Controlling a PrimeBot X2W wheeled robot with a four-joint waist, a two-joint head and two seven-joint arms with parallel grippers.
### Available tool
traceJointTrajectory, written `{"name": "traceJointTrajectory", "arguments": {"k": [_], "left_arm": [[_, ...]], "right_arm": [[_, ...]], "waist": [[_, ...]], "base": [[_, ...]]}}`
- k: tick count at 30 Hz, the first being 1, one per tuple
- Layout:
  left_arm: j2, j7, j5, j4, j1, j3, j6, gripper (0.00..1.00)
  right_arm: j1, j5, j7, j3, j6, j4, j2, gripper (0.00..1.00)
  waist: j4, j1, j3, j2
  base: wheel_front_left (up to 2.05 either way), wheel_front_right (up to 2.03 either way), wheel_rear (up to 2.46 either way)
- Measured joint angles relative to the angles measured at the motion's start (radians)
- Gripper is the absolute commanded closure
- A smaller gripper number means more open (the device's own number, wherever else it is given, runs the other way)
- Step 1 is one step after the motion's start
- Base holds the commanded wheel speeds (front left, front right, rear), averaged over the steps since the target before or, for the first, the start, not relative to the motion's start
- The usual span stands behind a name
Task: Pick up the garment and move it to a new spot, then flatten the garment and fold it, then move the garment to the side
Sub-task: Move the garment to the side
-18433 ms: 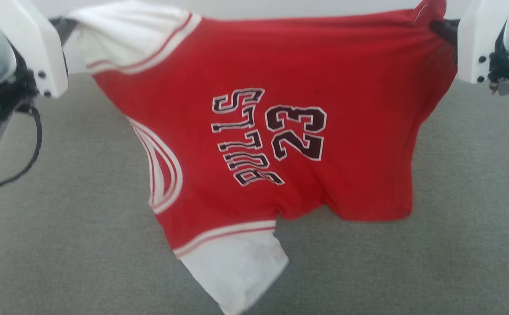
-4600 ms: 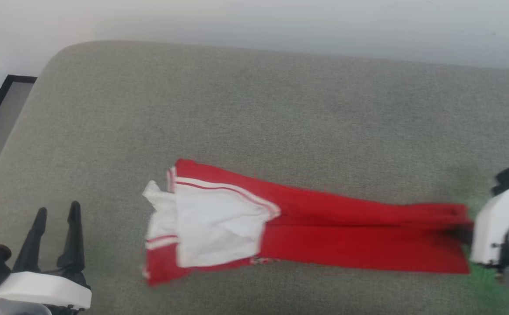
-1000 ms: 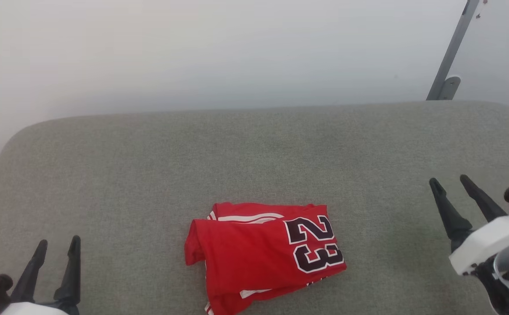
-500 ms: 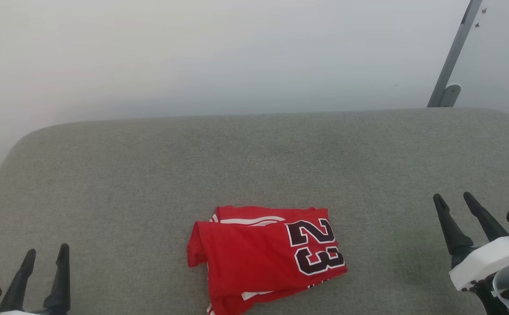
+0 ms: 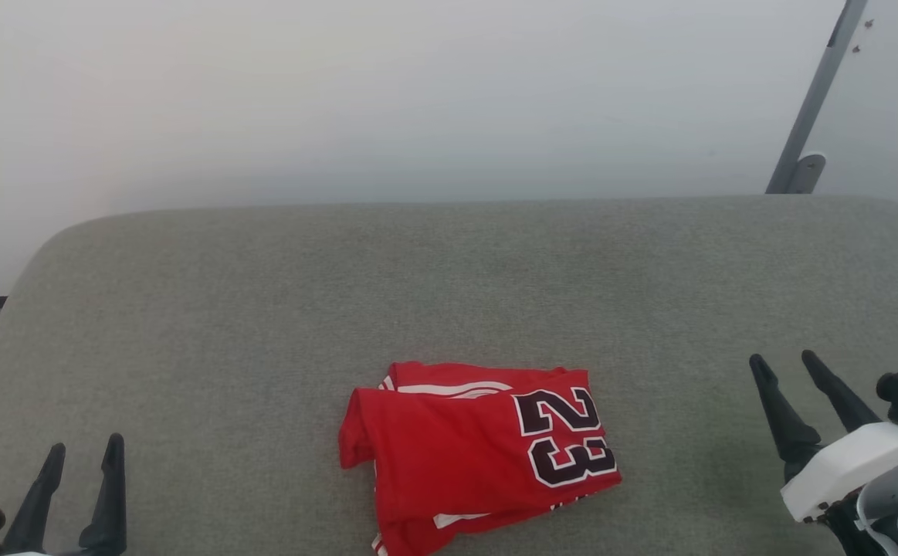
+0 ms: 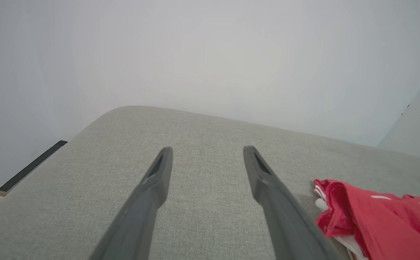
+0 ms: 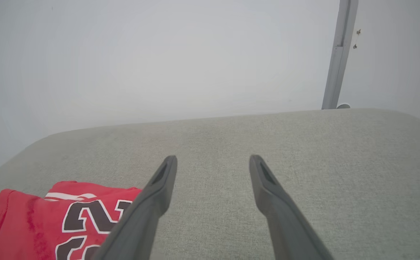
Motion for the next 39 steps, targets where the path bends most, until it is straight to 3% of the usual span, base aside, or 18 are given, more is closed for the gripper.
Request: {"name": "traceJointTrajectory", "arguments": {"k": [6, 12, 21, 31, 37, 38, 39], "left_arm": [[-0.002, 0.000, -0.001, -0.003, 0.000, -0.007, -0.003, 0.00], [-0.012, 0.000, -0.002, -0.001, -0.002, -0.024, -0.007, 0.00], [-0.025, 0.003, -0.004, 0.013, -0.019, -0.060, -0.009, 0.00], [-0.046, 0.003, -0.002, 0.041, -0.078, -0.109, -0.016, 0.00], [-0.060, 0.002, -0.001, 0.063, -0.117, -0.131, -0.020, 0.00], [-0.062, 0.002, 0.000, 0.066, -0.122, -0.133, -0.020, 0.00], [-0.064, 0.001, 0.000, 0.069, -0.127, -0.135, -0.020, 0.00]], "right_arm": [[-0.007, 0.013, 0.046, 0.041, 0.000, -0.001, 0.002, 0.00], [-0.039, 0.042, 0.163, 0.112, 0.000, 0.002, -0.002, 0.00], [-0.087, 0.103, 0.459, 0.193, 0.000, 0.031, -0.019, 0.00], [-0.168, 0.067, 0.778, 0.180, 0.000, 0.068, -0.032, 0.00], [-0.207, 0.049, 0.932, 0.140, 0.000, 0.102, -0.006, 0.00], [-0.212, 0.049, 0.952, 0.131, 0.000, 0.103, 0.001, 0.04], [-0.213, 0.049, 0.966, 0.126, 0.000, 0.101, 0.003, 0.53]], "waist": [[0.029, 0.0000, 0.005, 0.0000], [0.073, 0.0000, 0.018, 0.0000], [0.156, 0.0000, 0.047, 0.0000], [0.237, 0.0000, 0.113, 0.0000], [0.275, 0.0000, 0.157, 0.0000], [0.280, 0.0000, 0.164, 0.0000], [0.284, 0.0000, 0.170, 0.0000]], "base": [[0.00, 0.00, 0.00], [0.00, 0.00, 0.00], [0.00, 0.00, 0.00], [0.00, 0.00, 0.00], [0.00, 0.00, 0.00], [0.00, 0.00, 0.00], [0.00, 0.00, 0.00]]}}
